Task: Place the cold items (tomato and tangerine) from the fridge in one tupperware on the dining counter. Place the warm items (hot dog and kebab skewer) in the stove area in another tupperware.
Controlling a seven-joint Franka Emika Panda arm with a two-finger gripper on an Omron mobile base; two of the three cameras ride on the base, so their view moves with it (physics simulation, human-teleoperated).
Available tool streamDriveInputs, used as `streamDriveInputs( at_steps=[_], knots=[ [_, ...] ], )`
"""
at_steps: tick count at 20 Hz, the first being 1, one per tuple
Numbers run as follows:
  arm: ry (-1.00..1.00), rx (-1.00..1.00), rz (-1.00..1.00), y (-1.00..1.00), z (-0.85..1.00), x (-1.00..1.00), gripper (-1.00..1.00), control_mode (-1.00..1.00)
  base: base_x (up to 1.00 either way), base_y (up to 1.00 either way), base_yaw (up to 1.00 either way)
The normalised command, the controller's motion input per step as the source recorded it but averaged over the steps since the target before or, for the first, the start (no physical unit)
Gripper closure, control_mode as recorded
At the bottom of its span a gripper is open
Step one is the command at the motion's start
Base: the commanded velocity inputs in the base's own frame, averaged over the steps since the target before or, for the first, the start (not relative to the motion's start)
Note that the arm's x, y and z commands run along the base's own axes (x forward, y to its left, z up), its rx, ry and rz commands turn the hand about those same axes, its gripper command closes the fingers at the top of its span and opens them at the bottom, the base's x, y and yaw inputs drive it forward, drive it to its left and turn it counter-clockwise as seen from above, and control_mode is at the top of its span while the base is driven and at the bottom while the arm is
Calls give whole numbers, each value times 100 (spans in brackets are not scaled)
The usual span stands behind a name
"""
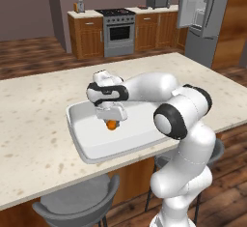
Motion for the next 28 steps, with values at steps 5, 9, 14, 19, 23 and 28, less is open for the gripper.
streamDriveInputs(
  at_steps=[5, 9, 14, 19, 23, 28],
  knots=[
    [-1, 0, 24, 16, -49, 17, 100, -100, 0, 0, 0],
    [-12, 2, 12, 1, -39, 19, 100, -100, 0, 0, 0],
    [-6, 2, 12, 0, -38, 23, 100, -100, 0, 0, 0],
    [-16, 9, 15, 0, -44, 15, -100, -100, 0, 0, 0],
    [-20, 14, 9, 0, -20, 2, -100, -100, 0, 0, 0],
    [-5, 0, 0, 0, 14, -13, -100, -100, 0, 0, 0]
  ],
)
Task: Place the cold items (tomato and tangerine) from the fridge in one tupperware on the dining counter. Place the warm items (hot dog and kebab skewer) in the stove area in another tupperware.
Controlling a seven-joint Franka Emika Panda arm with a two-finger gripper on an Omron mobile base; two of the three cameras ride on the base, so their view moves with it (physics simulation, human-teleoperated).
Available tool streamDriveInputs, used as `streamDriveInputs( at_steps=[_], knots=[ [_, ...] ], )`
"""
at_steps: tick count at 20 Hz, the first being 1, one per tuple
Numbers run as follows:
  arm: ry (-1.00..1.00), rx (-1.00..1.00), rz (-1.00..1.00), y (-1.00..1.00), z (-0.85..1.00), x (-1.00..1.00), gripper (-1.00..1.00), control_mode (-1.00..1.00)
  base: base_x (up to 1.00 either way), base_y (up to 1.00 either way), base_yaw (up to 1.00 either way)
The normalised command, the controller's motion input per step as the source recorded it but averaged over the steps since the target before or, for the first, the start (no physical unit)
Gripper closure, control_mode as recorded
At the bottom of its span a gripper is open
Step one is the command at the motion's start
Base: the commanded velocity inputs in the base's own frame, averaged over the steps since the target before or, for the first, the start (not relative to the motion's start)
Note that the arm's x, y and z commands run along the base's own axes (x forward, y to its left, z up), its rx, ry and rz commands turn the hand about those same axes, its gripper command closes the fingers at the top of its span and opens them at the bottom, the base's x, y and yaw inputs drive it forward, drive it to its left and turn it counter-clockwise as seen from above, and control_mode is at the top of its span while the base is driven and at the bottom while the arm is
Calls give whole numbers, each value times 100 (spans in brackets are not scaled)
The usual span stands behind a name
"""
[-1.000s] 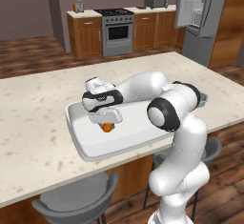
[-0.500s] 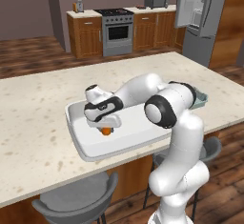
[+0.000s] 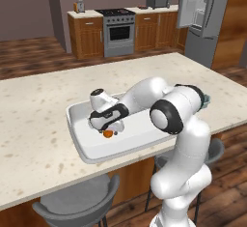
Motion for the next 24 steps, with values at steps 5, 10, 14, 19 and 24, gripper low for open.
streamDriveInputs(
  at_steps=[5, 10, 14, 19, 24],
  knots=[
    [1, 0, 0, -9, 66, -14, -100, -100, 0, 0, 0],
    [3, 0, 0, -14, 84, -1, -100, -100, 0, 0, 0],
    [-9, 11, -1, -18, 60, -25, -100, -100, 0, 0, 0],
    [-39, 48, -57, -25, 37, -52, -100, -100, 0, 0, 0],
    [-10, 60, -100, -33, 38, -45, -100, -100, 0, 0, 0]
  ],
)
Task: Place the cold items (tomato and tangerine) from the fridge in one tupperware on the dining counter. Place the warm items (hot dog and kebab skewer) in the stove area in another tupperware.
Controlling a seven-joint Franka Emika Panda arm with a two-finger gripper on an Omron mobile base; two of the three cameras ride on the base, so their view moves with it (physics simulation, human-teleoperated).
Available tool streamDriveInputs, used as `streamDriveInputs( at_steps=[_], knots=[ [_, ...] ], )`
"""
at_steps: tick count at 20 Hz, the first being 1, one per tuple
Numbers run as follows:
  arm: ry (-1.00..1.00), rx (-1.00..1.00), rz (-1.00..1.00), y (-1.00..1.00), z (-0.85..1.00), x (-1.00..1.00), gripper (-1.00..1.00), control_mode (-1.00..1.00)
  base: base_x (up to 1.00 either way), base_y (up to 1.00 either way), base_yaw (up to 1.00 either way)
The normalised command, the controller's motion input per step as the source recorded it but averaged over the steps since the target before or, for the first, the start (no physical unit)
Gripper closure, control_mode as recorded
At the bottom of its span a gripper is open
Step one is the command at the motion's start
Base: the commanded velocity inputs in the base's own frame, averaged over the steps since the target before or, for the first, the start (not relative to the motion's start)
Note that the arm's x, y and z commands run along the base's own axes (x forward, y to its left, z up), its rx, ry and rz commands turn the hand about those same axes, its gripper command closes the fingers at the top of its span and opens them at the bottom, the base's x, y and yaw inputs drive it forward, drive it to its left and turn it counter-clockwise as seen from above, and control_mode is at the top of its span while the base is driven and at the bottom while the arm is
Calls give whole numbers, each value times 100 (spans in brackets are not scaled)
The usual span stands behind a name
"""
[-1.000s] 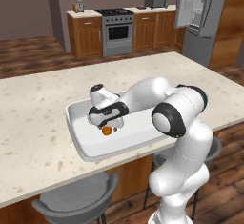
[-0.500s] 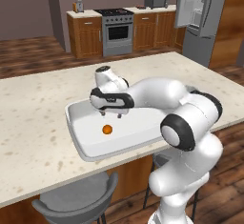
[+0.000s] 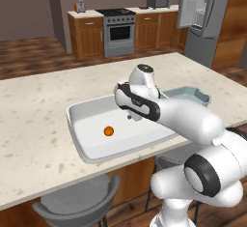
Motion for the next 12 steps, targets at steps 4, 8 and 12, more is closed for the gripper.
streamDriveInputs(
  at_steps=[4, 8, 12],
  knots=[
    [3, 45, -100, -38, 55, -27, -100, -100, 0, 0, 0],
    [20, 35, -100, -41, 73, -19, -100, -100, 0, 0, 0],
    [26, 18, -100, -29, 75, -15, -100, -100, 0, 0, 0]
  ],
)
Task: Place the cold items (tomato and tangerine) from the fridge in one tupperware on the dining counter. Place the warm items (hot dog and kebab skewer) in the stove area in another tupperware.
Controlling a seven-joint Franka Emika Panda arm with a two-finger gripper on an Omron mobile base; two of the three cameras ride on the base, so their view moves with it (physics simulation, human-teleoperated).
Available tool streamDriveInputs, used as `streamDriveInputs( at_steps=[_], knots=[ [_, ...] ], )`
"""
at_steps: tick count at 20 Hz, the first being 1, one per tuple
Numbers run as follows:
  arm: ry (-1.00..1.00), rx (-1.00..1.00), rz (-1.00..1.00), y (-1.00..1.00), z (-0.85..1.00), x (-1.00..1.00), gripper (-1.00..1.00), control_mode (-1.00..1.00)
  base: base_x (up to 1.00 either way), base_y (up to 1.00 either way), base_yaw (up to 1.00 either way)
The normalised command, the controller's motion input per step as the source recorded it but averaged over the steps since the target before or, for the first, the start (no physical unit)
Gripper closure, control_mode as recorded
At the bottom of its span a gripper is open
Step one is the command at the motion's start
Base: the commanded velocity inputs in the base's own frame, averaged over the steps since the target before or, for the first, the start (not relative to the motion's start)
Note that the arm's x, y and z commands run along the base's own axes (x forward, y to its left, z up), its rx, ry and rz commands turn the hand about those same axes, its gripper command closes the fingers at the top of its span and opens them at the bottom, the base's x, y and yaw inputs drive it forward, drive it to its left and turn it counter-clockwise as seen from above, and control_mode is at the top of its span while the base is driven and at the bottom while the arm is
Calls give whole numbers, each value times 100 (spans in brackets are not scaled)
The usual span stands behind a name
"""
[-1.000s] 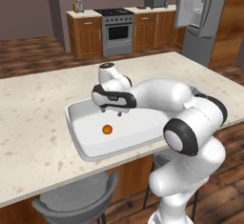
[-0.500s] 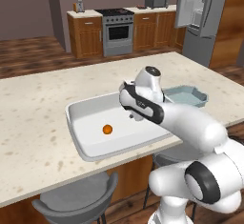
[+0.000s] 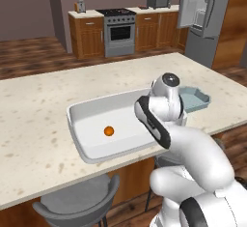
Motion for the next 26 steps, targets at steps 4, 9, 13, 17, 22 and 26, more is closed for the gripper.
streamDriveInputs(
  at_steps=[4, 9, 13, 17, 22, 26],
  knots=[
    [22, 26, -100, -22, 69, -23, -100, -100, 0, 0, 0],
    [13, 45, -100, -16, 59, -40, -100, -100, 0, 0, 0],
    [-16, 59, -73, -3, 17, -87, -100, -100, 0, 0, 0],
    [-51, 61, -56, 0, 0, -99, -100, -100, 0, 0, 0],
    [-30, 59, -54, 0, 0, -95, -100, -100, 0, 0, 0],
    [-3, 38, -40, 0, 7, -71, -100, -100, 0, 0, 0]
  ],
)
